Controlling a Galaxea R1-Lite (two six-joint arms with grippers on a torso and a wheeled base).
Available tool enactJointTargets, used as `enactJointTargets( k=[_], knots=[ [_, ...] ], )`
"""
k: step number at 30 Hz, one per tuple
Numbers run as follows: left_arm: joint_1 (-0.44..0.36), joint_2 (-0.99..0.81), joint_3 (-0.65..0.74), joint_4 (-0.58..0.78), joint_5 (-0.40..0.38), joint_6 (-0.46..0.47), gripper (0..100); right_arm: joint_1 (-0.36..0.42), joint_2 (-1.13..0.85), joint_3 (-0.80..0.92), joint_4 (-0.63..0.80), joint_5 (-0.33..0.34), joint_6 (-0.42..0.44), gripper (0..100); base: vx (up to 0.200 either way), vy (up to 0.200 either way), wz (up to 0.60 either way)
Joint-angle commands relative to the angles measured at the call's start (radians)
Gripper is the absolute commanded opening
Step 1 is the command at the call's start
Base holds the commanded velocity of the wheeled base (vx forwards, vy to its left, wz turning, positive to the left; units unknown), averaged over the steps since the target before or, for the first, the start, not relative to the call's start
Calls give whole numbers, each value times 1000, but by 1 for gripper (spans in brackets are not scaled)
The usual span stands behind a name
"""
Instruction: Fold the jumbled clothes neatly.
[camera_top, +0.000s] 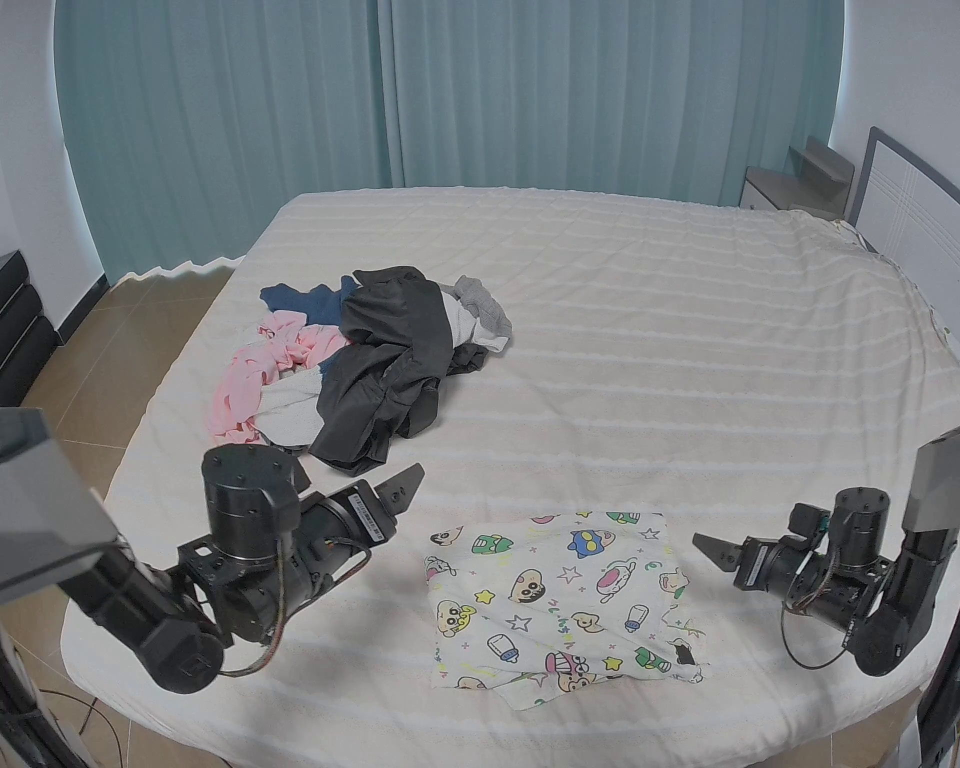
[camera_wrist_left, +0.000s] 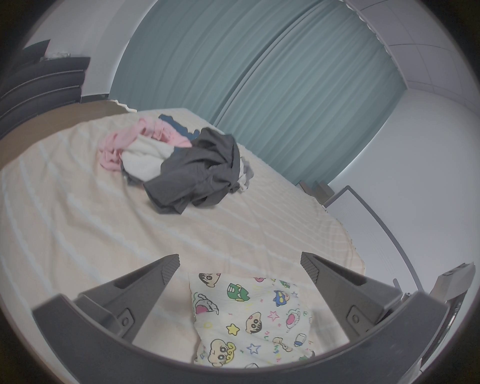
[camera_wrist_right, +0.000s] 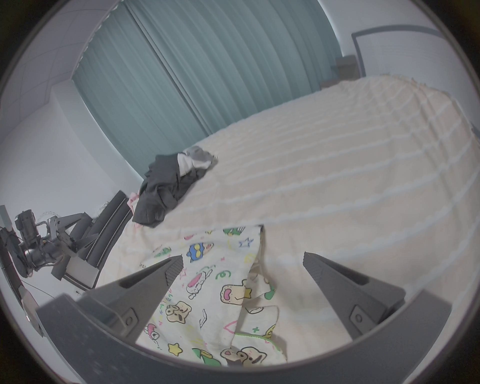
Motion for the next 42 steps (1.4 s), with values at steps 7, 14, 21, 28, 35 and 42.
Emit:
enactJointTargets(
  k=[7,14,21,28,35,42],
  knots=[
    [-90,-732,28,553,277,112,100,-40,-673,151,222,-230,-57,100,0,0,0],
    [70,-1188,60,965,303,103,100,-64,-1222,151,774,-258,-163,100,0,0,0],
    [305,-1554,51,1290,301,113,100,-110,-1773,-10,1500,-307,-207,100,0,0,0],
    [547,-1826,73,1432,298,311,100,-249,-2026,-110,1845,-299,-269,100,0,0,0],
    [578,-1861,134,1432,283,330,100,-227,-2077,93,1664,-219,-318,100,0,0,0],
    [558,-1913,497,1070,34,491,100,-224,-2078,151,1505,-23,-385,100,0,0,0]
  ],
)
